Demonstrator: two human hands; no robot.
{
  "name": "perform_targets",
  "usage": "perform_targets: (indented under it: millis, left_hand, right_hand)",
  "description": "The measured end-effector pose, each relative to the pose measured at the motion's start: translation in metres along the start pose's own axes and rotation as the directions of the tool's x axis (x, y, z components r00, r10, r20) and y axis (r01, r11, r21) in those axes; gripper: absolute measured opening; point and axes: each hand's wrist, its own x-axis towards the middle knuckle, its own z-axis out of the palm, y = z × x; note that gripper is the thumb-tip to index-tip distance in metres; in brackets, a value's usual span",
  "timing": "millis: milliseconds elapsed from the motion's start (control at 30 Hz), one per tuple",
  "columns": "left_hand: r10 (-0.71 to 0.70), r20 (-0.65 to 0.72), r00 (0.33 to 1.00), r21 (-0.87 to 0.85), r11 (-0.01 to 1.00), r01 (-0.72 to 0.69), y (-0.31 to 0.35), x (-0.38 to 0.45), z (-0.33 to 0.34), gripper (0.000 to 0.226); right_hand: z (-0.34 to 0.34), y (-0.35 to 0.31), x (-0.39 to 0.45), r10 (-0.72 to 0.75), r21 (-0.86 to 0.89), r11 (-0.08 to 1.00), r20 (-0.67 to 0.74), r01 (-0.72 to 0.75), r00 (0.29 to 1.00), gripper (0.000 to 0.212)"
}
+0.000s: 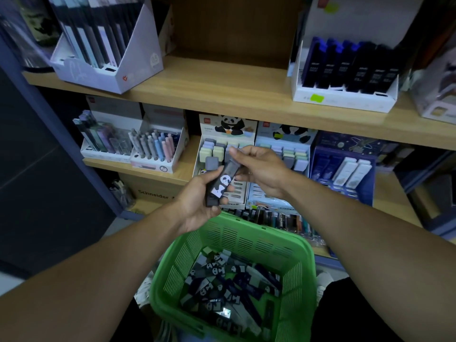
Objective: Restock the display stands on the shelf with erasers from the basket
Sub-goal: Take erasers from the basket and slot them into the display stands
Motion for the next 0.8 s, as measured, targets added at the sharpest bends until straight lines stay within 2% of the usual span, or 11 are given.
perform_targets:
  millis: [100, 300, 367, 467, 567, 667, 800]
  left_hand:
    - [0.001, -0.099, 0.995, 0.050, 0.999, 0.004, -0.006, 0.001, 0.006, 0.034]
    - [0.016, -0.253, 0.967, 0.056, 0.998, -0.002, -0.010, 0.002, 0.003, 0.033]
    - [0.024, -0.305, 0.952, 0.088, 0.996, 0.003, -0.013, 0.001, 0.000, 0.031]
    - [0.011, -0.364, 0.931, 0.092, 0.995, 0.024, -0.018, 0.003, -0.006, 0.034]
    - [0.008, -0.384, 0.923, 0.088, 0.996, 0.028, -0.017, 0.007, -0.012, 0.033]
    - [0.025, -0.378, 0.926, 0.104, 0.994, 0.016, -0.015, 0.008, -0.017, 0.033]
    - [0.044, -0.379, 0.924, 0.104, 0.995, -0.005, -0.014, 0.010, -0.023, 0.031]
  right_hand:
    - [0.000, 0.002, 0.003, -0.037, -0.026, 0.999, -0.142, 0.034, 0.989, 0.018]
    - [0.003, 0.006, 0.004, -0.013, -0.021, 1.000, -0.107, 0.011, 0.994, 0.014]
    - [0.006, 0.006, 0.008, -0.085, -0.083, 0.994, -0.191, 0.070, 0.978, 0.011]
    - [0.005, 0.007, 0.019, -0.307, -0.310, 0.928, -0.314, 0.208, 0.898, 0.012]
    - [0.009, 0.012, 0.027, -0.459, -0.467, 0.826, -0.232, 0.316, 0.858, 0.015]
    - [0.019, 0.024, 0.033, -0.497, -0.572, 0.740, -0.112, 0.353, 0.860, 0.011]
    - [0.028, 0.029, 0.040, -0.558, -0.660, 0.645, -0.061, 0.386, 0.828, 0.008]
